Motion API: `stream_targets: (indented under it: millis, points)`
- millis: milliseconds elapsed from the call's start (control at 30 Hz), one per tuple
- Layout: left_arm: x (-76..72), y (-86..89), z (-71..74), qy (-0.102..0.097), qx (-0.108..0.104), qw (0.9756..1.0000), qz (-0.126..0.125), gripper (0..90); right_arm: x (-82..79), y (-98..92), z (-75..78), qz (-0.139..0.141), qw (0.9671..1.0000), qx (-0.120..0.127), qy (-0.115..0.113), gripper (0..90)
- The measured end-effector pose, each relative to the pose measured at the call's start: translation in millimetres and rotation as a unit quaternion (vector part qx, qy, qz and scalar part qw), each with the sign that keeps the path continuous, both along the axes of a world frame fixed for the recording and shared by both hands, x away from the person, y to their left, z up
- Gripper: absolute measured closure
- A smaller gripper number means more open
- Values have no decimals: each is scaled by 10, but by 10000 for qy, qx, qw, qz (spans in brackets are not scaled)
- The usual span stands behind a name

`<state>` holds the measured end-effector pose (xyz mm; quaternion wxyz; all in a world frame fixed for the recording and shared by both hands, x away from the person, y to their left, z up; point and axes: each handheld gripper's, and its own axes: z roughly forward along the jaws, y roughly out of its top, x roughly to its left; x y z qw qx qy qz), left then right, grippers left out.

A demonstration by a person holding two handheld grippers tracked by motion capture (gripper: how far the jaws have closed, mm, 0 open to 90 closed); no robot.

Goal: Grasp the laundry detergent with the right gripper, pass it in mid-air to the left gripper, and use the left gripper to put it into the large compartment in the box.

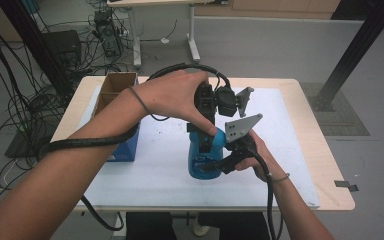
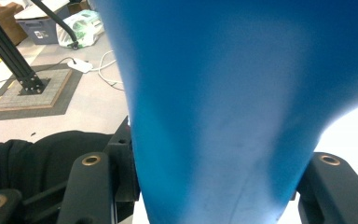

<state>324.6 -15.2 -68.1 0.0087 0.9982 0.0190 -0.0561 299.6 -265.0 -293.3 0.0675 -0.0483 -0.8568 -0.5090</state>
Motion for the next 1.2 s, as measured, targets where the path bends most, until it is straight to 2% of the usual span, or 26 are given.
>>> stream_targets:
  millis: [433, 933, 1033, 1200]
  points:
    - [-10, -29, -99, 25, 48, 10000, 33, 92, -13, 12, 46, 12, 10000, 3, -35, 427]
    - [3, -79, -199, 64, 156, 9998, 65, 146, -16, 7, 51, 30, 10000, 41, -37, 428]
    - [2, -74, -210, 72, 123, 9999, 83, 149, -14, 5, 46, 34, 10000, 58, -48, 428]
    - [3, -81, -198, 80, 145, 9998, 68, 237, -18, 15, 47, 37, 10000, 41, -29, 428]
